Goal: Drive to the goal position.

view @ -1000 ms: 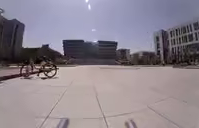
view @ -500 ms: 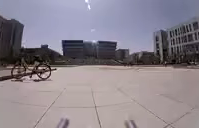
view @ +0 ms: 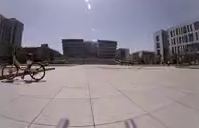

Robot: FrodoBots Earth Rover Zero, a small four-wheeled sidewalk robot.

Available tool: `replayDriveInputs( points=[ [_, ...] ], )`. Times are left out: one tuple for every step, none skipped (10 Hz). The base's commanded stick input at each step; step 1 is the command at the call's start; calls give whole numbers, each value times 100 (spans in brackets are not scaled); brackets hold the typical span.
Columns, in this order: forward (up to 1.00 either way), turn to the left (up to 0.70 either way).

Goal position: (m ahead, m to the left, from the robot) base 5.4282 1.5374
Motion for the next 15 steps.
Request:
replayDriveInputs(
  points=[
    [100, 40],
    [100, 40],
    [100, 0],
    [100, 0],
    [100, 0],
    [100, 0],
    [100, 0],
    [100, 0],
    [100, 0],
    [100, 0],
    [100, 0],
    [100, 0],
    [100, 0],
    [100, 0],
    [100, 0]
  ],
)
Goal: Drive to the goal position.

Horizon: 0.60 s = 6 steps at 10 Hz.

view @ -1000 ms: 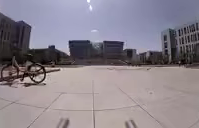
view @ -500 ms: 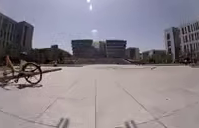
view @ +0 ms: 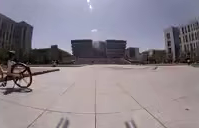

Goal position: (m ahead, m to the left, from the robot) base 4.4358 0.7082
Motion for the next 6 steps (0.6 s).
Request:
replayDriveInputs(
  points=[
    [100, 5],
    [100, 21],
    [100, 28],
    [100, 36],
    [100, 24],
    [100, 0]
  ],
)
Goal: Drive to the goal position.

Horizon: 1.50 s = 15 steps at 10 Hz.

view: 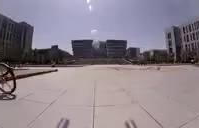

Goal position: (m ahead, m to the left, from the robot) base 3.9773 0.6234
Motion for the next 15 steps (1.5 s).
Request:
replayDriveInputs(
  points=[
    [100, 0],
    [100, 0],
    [100, 0],
    [100, 0],
    [100, 0],
    [100, 0],
    [100, 0],
    [100, 0],
    [100, 0],
    [100, 0],
    [100, 0],
    [100, 0],
    [100, 0],
    [100, 0],
    [100, 0]
  ],
)
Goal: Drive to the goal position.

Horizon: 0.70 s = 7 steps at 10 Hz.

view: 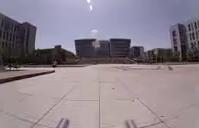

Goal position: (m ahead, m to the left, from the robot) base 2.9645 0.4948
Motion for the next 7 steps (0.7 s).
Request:
replayDriveInputs(
  points=[
    [100, 23],
    [100, 31],
    [100, 36],
    [100, 40],
    [100, 40],
    [100, 40],
    [100, 0]
  ],
)
